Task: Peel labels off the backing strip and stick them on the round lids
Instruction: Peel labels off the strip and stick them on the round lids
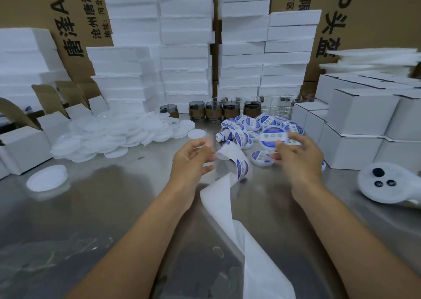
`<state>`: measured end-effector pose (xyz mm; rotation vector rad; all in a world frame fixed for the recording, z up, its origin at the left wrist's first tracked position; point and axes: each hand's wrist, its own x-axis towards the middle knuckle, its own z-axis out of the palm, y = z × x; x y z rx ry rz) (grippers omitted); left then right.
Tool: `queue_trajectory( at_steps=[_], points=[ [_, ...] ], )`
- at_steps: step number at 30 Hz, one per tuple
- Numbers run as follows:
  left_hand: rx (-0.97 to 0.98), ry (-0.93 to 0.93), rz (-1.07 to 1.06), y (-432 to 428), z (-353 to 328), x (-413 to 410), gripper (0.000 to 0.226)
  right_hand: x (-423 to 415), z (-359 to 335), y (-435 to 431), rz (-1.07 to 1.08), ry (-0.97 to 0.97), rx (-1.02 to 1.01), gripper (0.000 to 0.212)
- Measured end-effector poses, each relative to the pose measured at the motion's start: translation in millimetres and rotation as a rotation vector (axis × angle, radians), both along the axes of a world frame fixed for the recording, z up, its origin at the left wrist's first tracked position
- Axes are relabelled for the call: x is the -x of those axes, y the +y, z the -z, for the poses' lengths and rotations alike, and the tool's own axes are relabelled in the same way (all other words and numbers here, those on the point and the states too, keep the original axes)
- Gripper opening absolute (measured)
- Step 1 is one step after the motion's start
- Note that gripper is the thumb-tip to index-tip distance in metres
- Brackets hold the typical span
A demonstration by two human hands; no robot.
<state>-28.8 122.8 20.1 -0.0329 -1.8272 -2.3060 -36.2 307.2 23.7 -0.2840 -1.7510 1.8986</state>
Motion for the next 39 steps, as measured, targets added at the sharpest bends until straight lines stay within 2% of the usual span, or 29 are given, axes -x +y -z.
queue_trajectory(
  at_steps=[4, 7, 9, 14, 17, 21, 25, 29, 32, 35, 39],
  points=[
    [-0.005, -0.015, -0.025, -1.0, 0.5, 0.5, 0.005, 7.9, 3.0, 21.0, 0.136, -0.109, 0.207, 0.029],
    [-0.009, -0.014, -0.028, -1.5, 0.5, 0.6, 0.005, 12.0, 6.3, 24.8, 0.125, -0.174, 0.226, 0.030],
    [-0.009, -0.013, -0.032, -1.5, 0.4, 1.1, 0.006, 13.6, 8.1, 23.7, 0.130, -0.239, 0.136, 0.026],
    [-0.001, -0.023, -0.037, -1.3, 0.1, 2.1, 0.006, 12.4, 8.2, 19.0, 0.174, -0.280, -0.054, 0.044],
    [0.011, -0.028, -0.045, -1.2, 0.5, 1.6, 0.008, 7.2, 6.5, 11.6, 0.209, -0.202, -0.251, 0.036],
    [0.021, -0.021, -0.059, -2.2, 2.0, -1.5, 0.011, -7.6, 7.4, -9.9, -0.001, 0.019, -0.548, 0.021],
    [0.078, -0.001, -0.092, -4.7, 4.5, -5.3, 0.013, -15.5, 15.9, -13.6, -0.169, 0.082, -0.850, 0.017],
    [0.192, -0.001, -0.132, -27.9, 4.6, -7.2, 0.017, -15.9, 17.2, -10.0, -0.141, 0.064, -0.911, 0.014],
    [0.334, 0.003, -0.263, -65.8, 1.5, -3.1, 0.017, -16.0, 16.4, -11.5, -0.144, 0.057, -0.958, 0.015],
    [0.590, 0.049, -0.449, -115.6, 0.1, -1.9, 0.012, -15.7, 15.9, -12.1, -0.136, 0.037, -1.014, 0.016],
    [1.041, -0.085, -0.628, -187.5, 4.7, -8.3, 0.024, -15.5, 15.4, -12.5, -0.122, 0.029, -1.060, 0.014]
  ],
)
